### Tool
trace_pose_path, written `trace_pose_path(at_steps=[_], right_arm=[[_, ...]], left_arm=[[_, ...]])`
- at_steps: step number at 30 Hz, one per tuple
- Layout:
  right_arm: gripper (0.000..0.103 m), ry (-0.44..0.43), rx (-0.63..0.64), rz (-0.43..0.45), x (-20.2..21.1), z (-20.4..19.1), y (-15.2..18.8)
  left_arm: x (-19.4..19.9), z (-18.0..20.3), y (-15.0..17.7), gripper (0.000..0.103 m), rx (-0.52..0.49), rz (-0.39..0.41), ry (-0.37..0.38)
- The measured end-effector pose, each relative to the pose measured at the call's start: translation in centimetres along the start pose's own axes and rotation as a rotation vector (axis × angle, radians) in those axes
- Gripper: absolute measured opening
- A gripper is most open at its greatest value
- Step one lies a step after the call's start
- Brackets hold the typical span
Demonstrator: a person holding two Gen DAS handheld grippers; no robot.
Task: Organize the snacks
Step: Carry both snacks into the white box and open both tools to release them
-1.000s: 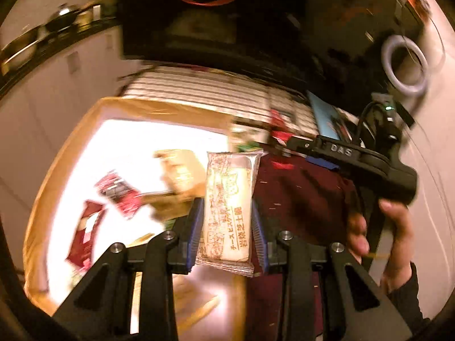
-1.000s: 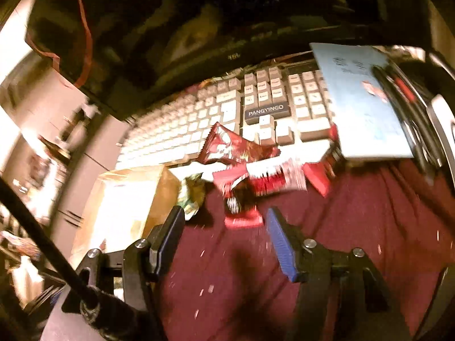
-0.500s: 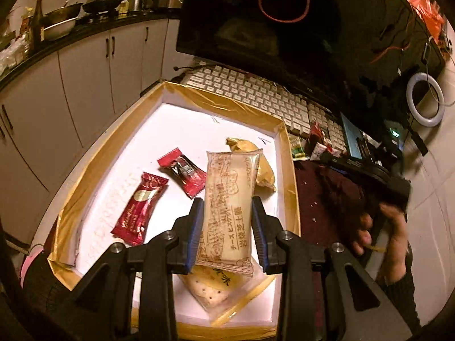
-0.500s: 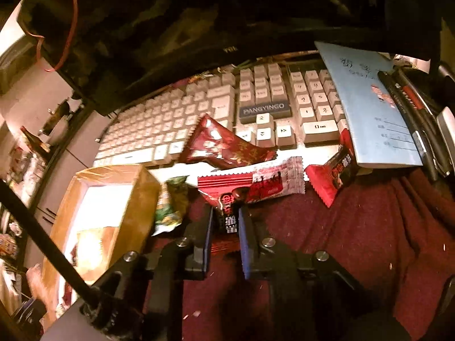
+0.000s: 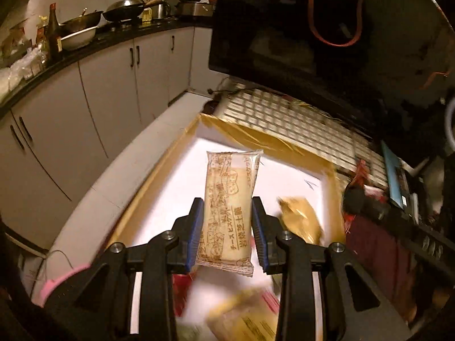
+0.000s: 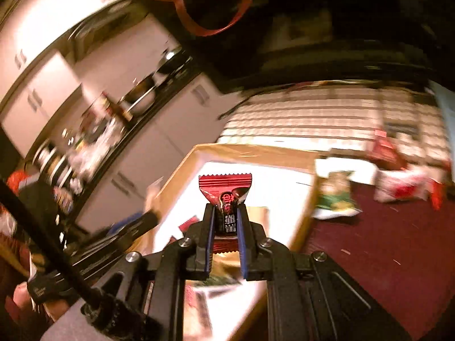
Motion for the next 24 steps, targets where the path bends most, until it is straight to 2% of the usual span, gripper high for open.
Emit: trace_pose_path(at_steps=[4,9,12,15,17,18,19,20,22,24], right_arm=[[0.013,0.013,0.017,-0.072,-4.0,-0.9,-1.3],[0.013,0.026,0.008,-0.128,-7.0,-1.1,-1.6],[0.013,0.048,0.022,-0.159,-7.5,-1.3,-0.6],[0.016,0.047,0.016,-0.168,-7.5,-1.3,0.0],[0.017,0.041,0.013,-0.162,-7.1,-1.3,0.1],[0.017,0.028,0.011,-0.16,-6.9,-1.5,0.2],[0.02,0.01,0.006,-0.147,-6.4,-1.5,0.3],[0.03,0.0,-0.001,-0.134,-6.1,-1.6,0.3],[0.04,-0.014,-0.012,-0.104,-4.9,-1.6,0.4],[0.043,-0.033,-0.033,-0.068,-3.4,-1.2,0.5]], left_arm=[[-2.2,-1.3,-1.8,0.035,-0.002,-0.037,-0.037],[-4.2,-2.7,-1.8,0.035,0.009,-0.103,-0.053],[-5.1,-3.0,-1.3,0.035,0.008,-0.142,-0.063],[-5.2,-3.3,-1.1,0.036,0.024,-0.149,-0.051],[-4.8,-3.3,-0.9,0.042,0.022,-0.131,-0.052],[-4.7,-3.2,-0.9,0.051,0.017,-0.127,-0.051],[-4.4,-3.0,-0.9,0.058,0.007,-0.12,-0.058],[-4.1,-2.7,-0.9,0.06,-0.004,-0.108,-0.065],[-3.4,-2.0,-0.9,0.066,-0.029,-0.086,-0.066],[-2.8,-1.3,-0.8,0.068,-0.044,-0.07,-0.064]])
Point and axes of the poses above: each gripper's, at about its wrist camera, not at the fingertips, and x roughly against the way its jaws point, z to its right, y to its underside, the point moved 8 cm from there along -x, roughly the way its jaws point, and after that the axes turned 9 degrees about -z, right-handed, at the moved point
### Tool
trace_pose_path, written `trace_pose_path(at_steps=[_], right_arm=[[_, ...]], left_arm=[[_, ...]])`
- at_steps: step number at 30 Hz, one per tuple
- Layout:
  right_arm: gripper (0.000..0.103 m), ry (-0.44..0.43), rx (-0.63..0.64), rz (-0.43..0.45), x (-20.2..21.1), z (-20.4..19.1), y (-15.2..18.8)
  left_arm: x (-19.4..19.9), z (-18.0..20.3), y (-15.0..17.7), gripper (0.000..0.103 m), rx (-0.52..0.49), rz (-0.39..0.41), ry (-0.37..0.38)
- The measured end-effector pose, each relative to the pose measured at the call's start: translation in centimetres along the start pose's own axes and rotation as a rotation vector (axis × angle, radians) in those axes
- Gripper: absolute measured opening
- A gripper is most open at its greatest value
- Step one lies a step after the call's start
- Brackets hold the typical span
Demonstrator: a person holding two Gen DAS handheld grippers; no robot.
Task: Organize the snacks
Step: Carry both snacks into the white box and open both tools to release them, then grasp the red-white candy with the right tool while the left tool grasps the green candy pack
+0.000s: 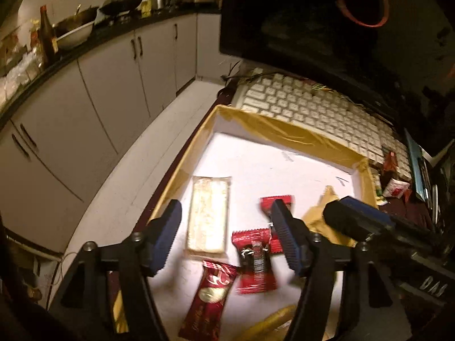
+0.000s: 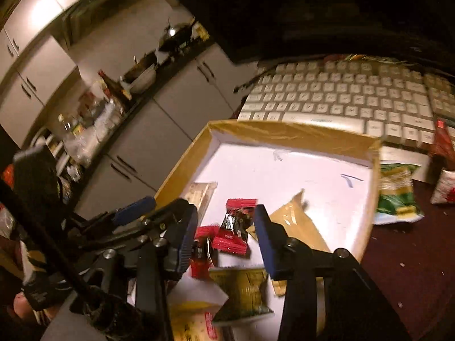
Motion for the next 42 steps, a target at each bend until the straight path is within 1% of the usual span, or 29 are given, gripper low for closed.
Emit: trace_pose_path(at_steps=[3,7,10,13,14,16,18,19,21,25,26,29,31,34,37,40,42], right_arm=[[0.048,-0.056,-0.025,0.035,2.2,0.3,0.4],[0.051,-0.097,-0.051,0.115,6.5,1.5,1.5],[0.053,-0.082,-0.102,0.191,9.6,4.4,2.6],[0.054,-0.054,-0.177,0.231,11.3,8.0,4.1],[0.054,-0.047,-0.205,0.24,11.6,9.4,4.6],[0.054,-0.009,-0.259,0.259,12.0,11.8,5.5],[0.054,0.031,-0.311,0.253,11.9,13.9,6.3],[0.054,0.029,-0.342,0.244,11.9,14.9,6.4],[0.054,-0.014,-0.419,0.242,11.7,16.5,6.3],[0.054,-0.024,-0.491,0.238,11.5,18.4,4.7],[0.054,-0.019,-0.503,0.23,11.3,18.7,4.4],[0.054,-0.048,-0.56,0.2,10.1,19.6,3.2],[0.054,-0.039,-0.604,0.185,9.1,20.1,2.1],[0.054,-0.035,-0.673,0.18,8.1,21.1,1.4],[0.05,-0.03,-0.73,0.199,7.7,21.7,1.3],[0.045,0.01,-0.752,0.206,7.7,21.7,1.3],[0.045,0.022,-0.77,0.211,7.5,21.5,1.2]], left_arm=[[1.3,1.2,0.5,0.069,-0.011,0.031,0.021],[3.2,3.4,1.2,0.069,-0.019,0.068,0.078],[4.4,5.8,1.9,0.069,-0.056,0.084,0.118],[4.7,8.8,2.3,0.069,-0.115,0.075,0.157],[4.7,10.0,2.3,0.069,-0.143,0.075,0.159],[4.4,12.2,2.3,0.069,-0.204,0.073,0.137],[3.8,14.4,2.2,0.069,-0.265,0.058,0.116],[3.5,15.5,2.2,0.069,-0.29,0.055,0.114],[3.1,16.8,2.1,0.069,-0.308,0.048,0.112],[3.1,17.1,2.4,0.069,-0.286,0.046,0.116],[3.1,16.8,2.5,0.069,-0.28,0.048,0.11],[3.2,16.3,2.9,0.069,-0.261,0.047,0.113],[3.3,15.8,3.3,0.069,-0.247,0.047,0.116],[3.5,15.3,3.8,0.069,-0.25,0.049,0.125],[3.8,14.6,4.1,0.069,-0.242,0.055,0.136],[3.8,13.9,4.2,0.069,-0.227,0.055,0.145],[3.8,13.6,4.2,0.069,-0.217,0.052,0.157]])
Point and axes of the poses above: each gripper's, at about its wrist camera, not at the fingertips, and x roughly against the way its jaws point, z to its right, y to its underside, the point moved 8 cm from there along -x, roughly the way its jaws point, and after that the axes turned 9 degrees about -z, right-handed, at the moved point
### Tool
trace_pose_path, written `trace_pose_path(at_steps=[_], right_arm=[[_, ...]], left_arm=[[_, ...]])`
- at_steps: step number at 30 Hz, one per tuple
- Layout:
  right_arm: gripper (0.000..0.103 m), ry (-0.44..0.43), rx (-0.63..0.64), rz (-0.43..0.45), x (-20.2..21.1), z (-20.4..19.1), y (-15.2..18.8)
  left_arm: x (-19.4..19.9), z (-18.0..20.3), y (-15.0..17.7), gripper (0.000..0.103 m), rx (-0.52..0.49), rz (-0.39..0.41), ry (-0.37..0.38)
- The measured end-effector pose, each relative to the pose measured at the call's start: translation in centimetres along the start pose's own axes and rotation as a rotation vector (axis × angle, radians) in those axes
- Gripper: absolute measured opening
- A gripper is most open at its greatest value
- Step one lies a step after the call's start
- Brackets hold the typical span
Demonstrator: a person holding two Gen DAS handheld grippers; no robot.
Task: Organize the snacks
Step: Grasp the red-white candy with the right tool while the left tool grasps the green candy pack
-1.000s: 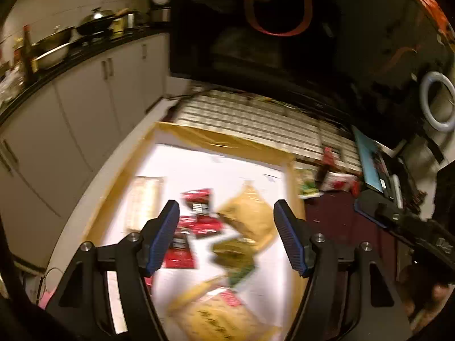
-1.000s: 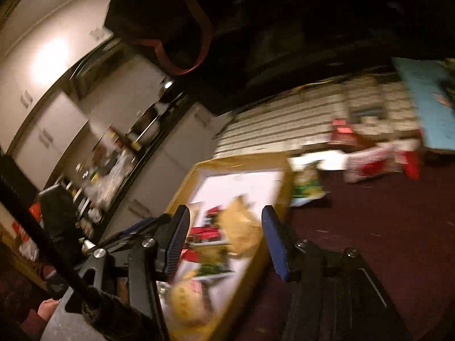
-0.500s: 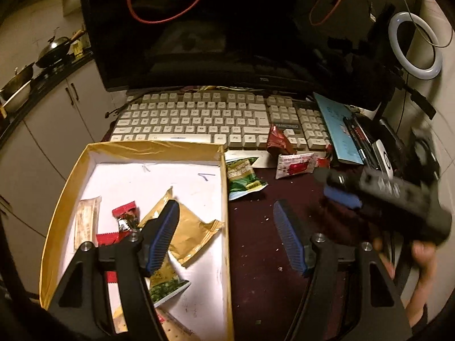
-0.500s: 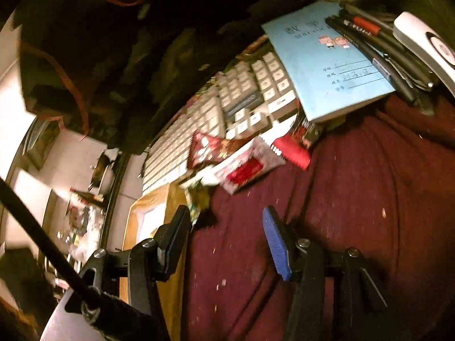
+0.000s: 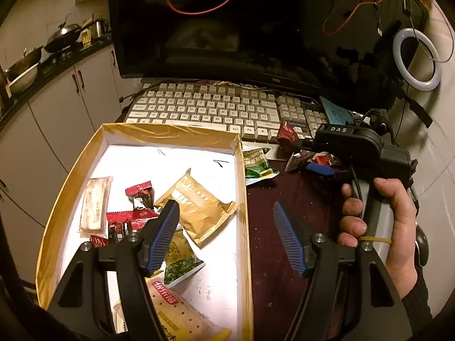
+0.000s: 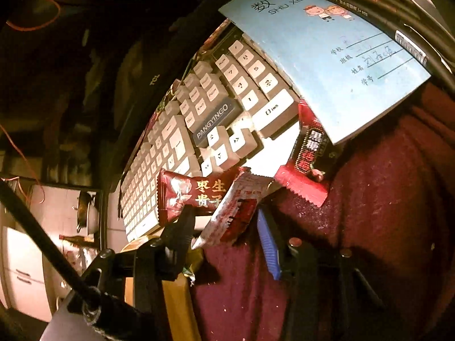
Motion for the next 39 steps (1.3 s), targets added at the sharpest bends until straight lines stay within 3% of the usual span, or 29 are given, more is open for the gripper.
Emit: trace_pose_path(at_steps=[3,5,7,14,19,22,24,27,31,35,39], right_arm=[[0.042,0.025,0.012,0.004,-0.4,-0.5,-0.1],[0.022,0.04,0.014,0.002,-0.4,-0.4,0.4],[0.012,0.052,0.033,0.006,-0.2,-0.1,0.7],[0.009,-0.065,0.11,0.0,1.9,0.5,2.9],[0.009,-0.111,0.257,0.063,5.3,0.6,5.9],[0.009,-0.139,0.295,0.046,5.4,1.5,7.4],[0.009,-0.131,0.313,0.038,4.9,2.0,7.7],[0.009,-0.156,0.311,0.038,5.0,2.2,7.9],[0.009,-0.171,0.325,0.02,4.9,2.1,8.2],[0.009,-0.17,0.325,0.022,5.0,2.1,8.4],[0.009,-0.171,0.332,0.027,4.9,2.0,8.3]], left_arm=[[0.2,-0.4,0.1,0.069,0.004,0.002,0.001],[0.3,-0.6,0.3,0.069,0.004,-0.001,-0.002],[0.2,-0.7,0.3,0.069,0.002,-0.003,-0.008],[-1.4,1.0,-1.0,0.069,-0.036,-0.046,0.007],[-5.2,4.5,-2.5,0.069,-0.104,-0.13,0.0],[-8.5,5.3,-4.1,0.057,-0.093,-0.195,-0.034],[-10.1,5.6,-4.9,0.056,-0.084,-0.224,-0.044],[-11.6,5.4,-6.1,0.049,-0.091,-0.211,-0.132],[-12.0,5.4,-6.0,0.045,-0.103,-0.227,-0.175],[-9.8,5.6,-6.2,0.045,-0.089,-0.199,-0.133],[-7.9,8.1,-6.7,0.045,-0.143,-0.153,-0.071]])
Point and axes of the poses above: each gripper's, at about its wrist camera, not at the fingertips, and x roughly against the way its jaws point, z to its right, y to its underside, the point moved 8 cm from there along -x, roughly the way its jaws point, and after that the axes turned 9 degrees about -z, right-handed, at the moved point
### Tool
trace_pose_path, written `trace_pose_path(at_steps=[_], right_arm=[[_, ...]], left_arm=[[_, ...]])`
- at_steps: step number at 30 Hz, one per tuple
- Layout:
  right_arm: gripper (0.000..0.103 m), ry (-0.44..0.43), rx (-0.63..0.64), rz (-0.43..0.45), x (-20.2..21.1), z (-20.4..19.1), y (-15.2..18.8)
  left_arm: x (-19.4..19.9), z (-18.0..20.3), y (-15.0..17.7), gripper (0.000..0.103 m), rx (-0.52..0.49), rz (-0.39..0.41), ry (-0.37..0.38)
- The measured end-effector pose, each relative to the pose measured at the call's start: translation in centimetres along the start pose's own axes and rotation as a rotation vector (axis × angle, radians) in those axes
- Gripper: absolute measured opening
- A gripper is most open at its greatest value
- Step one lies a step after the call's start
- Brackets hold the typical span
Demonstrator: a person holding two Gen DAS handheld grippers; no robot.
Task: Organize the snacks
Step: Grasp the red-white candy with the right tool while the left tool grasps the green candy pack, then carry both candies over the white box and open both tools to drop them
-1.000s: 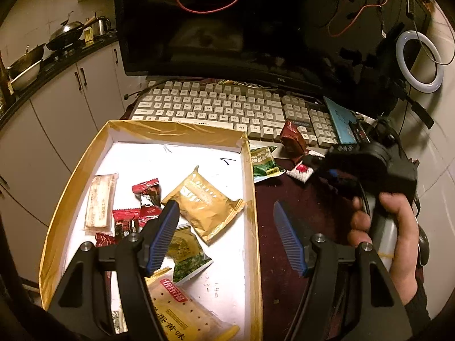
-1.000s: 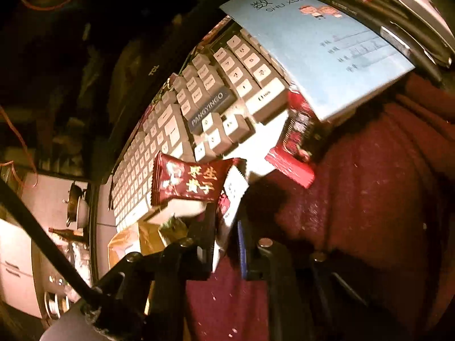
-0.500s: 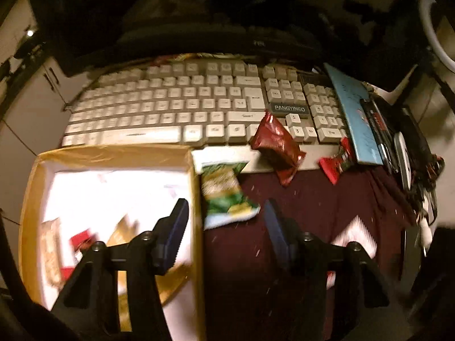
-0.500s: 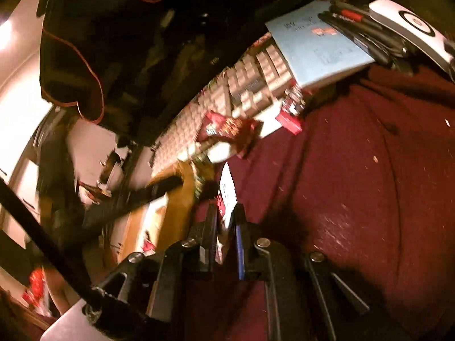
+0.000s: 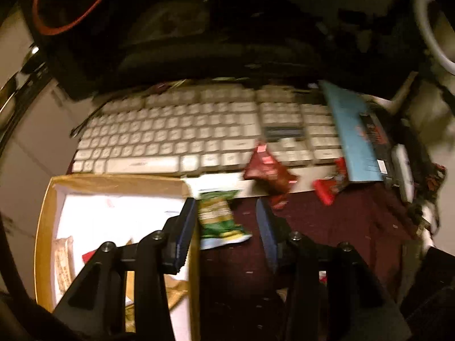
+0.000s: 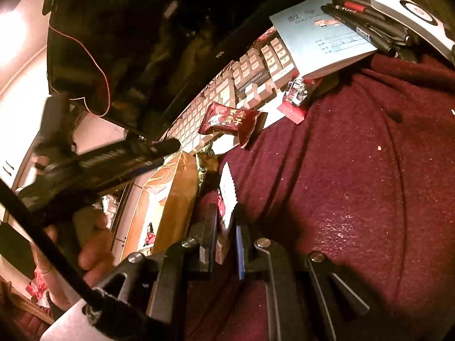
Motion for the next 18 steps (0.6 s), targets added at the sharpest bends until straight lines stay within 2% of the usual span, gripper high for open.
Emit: trace_pose_path(at_steps=[2,5,9,10,11,13,16,18], right_arm=[[0.009,0.004,0.002,0.001,0.0,0.1,0.0],[0.009,0.016,0.008,-0.003,0.1,0.1,0.1],[0.009,0.038,0.021,0.001,-0.1,-0.2,0.1],[0.009,0.043,0.022,0.004,0.0,-0.2,0.1],[0.009,0.042,0.022,0.005,0.0,-0.2,0.1],[0.009,0.04,0.023,0.005,0.1,-0.1,0.1],[0.009,0.04,0.027,0.007,0.2,-0.1,0.1],[0.009,0.039,0.034,0.005,0.2,-0.3,0.2]], left_arm=[[-0.9,0.7,0.0,0.045,-0.038,-0.036,-0.02],[-3.7,0.1,-0.3,0.042,-0.018,-0.105,-0.072],[-6.7,-0.5,0.1,0.028,-0.015,-0.18,-0.114],[-6.7,-0.8,0.0,0.023,-0.015,-0.165,-0.132],[-6.7,-1.0,0.1,0.022,-0.01,-0.159,-0.132],[-6.1,-1.2,0.3,0.016,0.004,-0.139,-0.107],[-4.6,-1.7,0.9,0.014,0.022,-0.11,-0.05],[-2.3,-1.8,1.8,0.014,0.037,-0.062,0.008]])
Point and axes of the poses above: each gripper's, at about its wrist camera, not at the fingertips, and x roughly against the way its jaws point, z to its right, y to its underside, the point moved 8 cm from there along -x, roughly the way its jaws point, and after that the axes turned 9 degrees about -z, right-handed, at the moved point
